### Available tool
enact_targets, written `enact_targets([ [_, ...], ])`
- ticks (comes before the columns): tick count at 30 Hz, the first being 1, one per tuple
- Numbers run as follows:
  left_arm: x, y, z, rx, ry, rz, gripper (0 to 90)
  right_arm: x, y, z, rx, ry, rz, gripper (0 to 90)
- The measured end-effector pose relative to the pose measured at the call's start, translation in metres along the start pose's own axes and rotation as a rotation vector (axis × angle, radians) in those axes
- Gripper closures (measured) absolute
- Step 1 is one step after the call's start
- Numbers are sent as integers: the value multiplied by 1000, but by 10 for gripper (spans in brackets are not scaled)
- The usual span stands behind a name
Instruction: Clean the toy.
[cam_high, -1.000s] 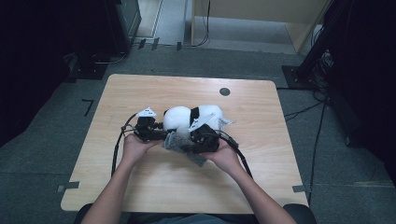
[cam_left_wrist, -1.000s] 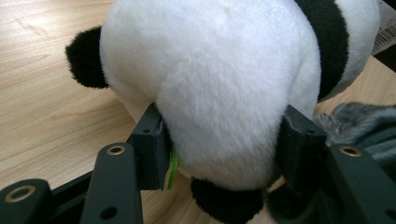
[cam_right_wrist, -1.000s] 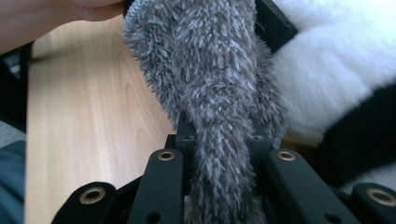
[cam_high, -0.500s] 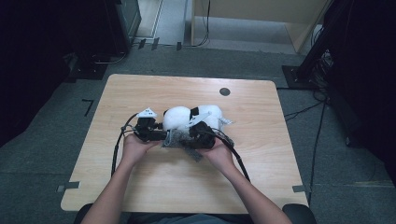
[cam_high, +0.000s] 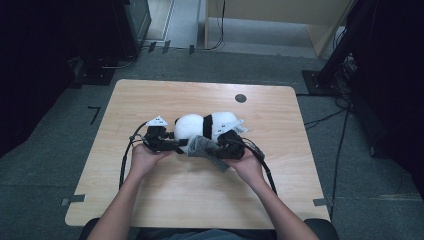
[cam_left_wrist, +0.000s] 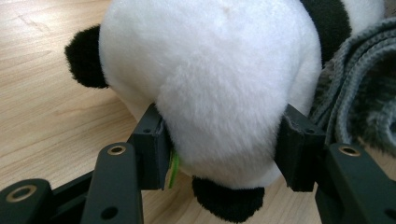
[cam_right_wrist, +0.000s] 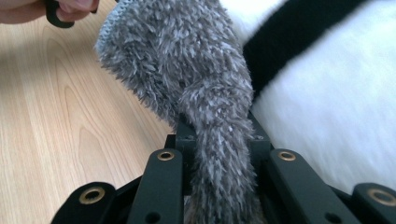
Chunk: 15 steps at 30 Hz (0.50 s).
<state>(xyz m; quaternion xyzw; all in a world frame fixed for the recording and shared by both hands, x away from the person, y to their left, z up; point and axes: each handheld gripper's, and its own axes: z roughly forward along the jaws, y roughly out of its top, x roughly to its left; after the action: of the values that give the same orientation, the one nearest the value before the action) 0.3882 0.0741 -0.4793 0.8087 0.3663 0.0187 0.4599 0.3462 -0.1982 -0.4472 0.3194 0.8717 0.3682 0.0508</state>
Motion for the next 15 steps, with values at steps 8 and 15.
enact_targets([
  [8, -3, 0, 1, 19, 31, 32, 448, -11, -14, -17, 8, 4, 29, 750],
  [15, -2, 0, 1, 24, 28, 39, 453, -24, -27, -33, 10, 13, 37, 745],
])
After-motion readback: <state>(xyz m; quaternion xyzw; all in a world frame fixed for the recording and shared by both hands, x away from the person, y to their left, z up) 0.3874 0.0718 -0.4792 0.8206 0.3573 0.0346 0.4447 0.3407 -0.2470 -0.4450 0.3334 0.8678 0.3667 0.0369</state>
